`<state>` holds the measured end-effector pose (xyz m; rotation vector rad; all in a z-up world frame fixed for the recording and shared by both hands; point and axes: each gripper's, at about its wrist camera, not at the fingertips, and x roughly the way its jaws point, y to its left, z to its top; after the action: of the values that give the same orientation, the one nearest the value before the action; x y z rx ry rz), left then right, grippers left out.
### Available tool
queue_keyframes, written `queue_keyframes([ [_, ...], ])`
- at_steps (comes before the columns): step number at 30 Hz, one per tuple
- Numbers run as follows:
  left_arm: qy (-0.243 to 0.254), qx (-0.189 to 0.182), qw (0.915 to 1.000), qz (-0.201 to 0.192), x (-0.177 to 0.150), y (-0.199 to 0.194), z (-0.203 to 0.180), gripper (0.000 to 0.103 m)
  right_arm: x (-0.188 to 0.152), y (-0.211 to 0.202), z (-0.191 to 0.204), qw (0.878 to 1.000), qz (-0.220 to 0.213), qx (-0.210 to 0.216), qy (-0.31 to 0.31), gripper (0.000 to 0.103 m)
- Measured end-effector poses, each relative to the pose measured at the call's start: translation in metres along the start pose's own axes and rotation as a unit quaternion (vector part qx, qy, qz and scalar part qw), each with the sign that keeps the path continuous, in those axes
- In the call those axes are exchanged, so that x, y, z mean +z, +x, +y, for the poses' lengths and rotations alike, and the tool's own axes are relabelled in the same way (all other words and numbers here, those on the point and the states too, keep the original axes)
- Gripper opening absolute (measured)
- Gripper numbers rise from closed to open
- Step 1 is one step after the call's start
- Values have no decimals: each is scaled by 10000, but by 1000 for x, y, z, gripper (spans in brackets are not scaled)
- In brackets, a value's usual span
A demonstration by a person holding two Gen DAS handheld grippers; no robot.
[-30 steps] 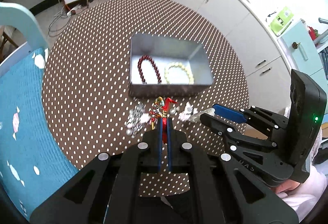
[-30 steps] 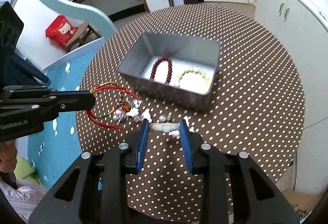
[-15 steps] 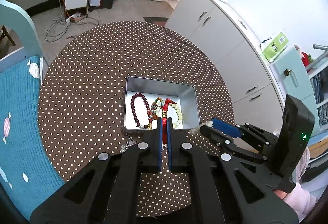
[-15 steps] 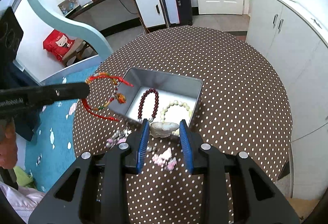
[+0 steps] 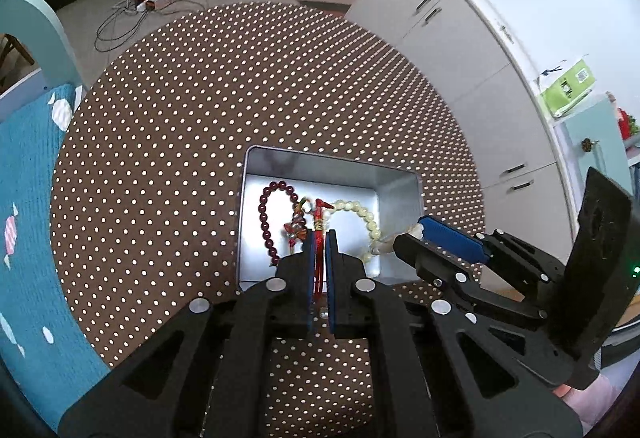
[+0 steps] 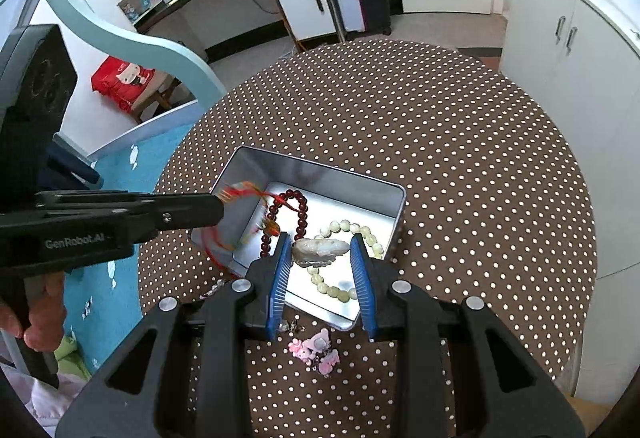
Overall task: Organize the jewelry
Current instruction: 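Lower the pendant into the tray with the left tool while the right drops the jade carving in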
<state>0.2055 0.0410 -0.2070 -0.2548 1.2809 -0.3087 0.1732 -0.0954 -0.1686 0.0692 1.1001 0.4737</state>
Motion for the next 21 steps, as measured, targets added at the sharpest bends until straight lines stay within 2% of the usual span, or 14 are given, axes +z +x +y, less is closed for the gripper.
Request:
queue_keyframes([
  [2, -25, 56, 9999, 106, 0, 5, 4, 14, 1, 6, -1, 9999, 82, 59, 15, 29],
  [11, -145, 158, 9991, 360, -7, 18, 17, 15, 6, 26, 0, 9992, 392, 32, -38, 29],
  [13, -115, 177, 9991, 376, -9, 18, 17, 17, 7, 31, 3, 9987, 484, -20, -126, 27],
  [14, -92, 192, 9991, 366, -11, 18, 18, 22, 7, 33, 3, 9985, 515, -45, -163, 22],
  [16, -57, 228, 9992, 336, -12, 17, 17, 28, 9, 37, 5, 9980, 585, -48, -232, 22],
  [21, -12, 250, 9993, 286, -14, 14, 17, 28, 13, 48, 12, 9966, 765, -54, -308, 22],
])
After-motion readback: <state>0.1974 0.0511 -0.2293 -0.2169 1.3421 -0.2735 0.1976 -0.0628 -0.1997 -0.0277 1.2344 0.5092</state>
